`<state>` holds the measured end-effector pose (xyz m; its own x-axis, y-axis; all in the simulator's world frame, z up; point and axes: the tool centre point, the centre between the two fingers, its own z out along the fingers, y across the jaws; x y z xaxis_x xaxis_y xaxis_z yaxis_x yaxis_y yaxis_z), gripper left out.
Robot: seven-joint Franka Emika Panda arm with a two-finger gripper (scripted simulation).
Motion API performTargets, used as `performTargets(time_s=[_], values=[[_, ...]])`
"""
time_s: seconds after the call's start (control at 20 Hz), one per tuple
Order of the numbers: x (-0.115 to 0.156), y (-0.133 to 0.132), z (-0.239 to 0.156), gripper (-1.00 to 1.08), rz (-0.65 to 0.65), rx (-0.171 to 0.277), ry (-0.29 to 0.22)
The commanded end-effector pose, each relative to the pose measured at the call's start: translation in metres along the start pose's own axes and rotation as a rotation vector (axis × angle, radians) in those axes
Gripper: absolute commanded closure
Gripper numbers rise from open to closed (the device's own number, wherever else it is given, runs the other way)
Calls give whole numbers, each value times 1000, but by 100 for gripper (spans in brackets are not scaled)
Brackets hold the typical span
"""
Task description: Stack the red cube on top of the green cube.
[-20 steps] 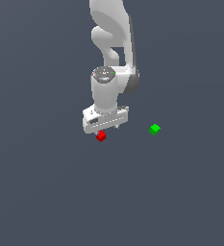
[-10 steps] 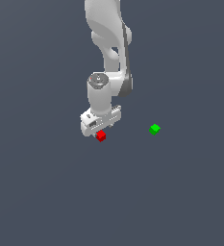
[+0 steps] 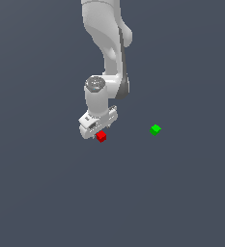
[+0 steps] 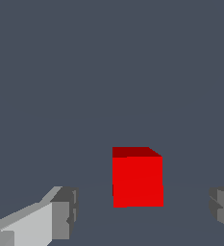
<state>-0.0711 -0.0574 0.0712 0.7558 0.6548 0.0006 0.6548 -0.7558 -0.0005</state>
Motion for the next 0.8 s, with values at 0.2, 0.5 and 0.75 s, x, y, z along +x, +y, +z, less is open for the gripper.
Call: performTargets(time_s=[0.2,0.5,0.75], values=[[-2,1,3,-92,-19,0,-1],[-1,1,1,-92,-11,0,-1],[-1,1,10,-92,-11,0,-1]])
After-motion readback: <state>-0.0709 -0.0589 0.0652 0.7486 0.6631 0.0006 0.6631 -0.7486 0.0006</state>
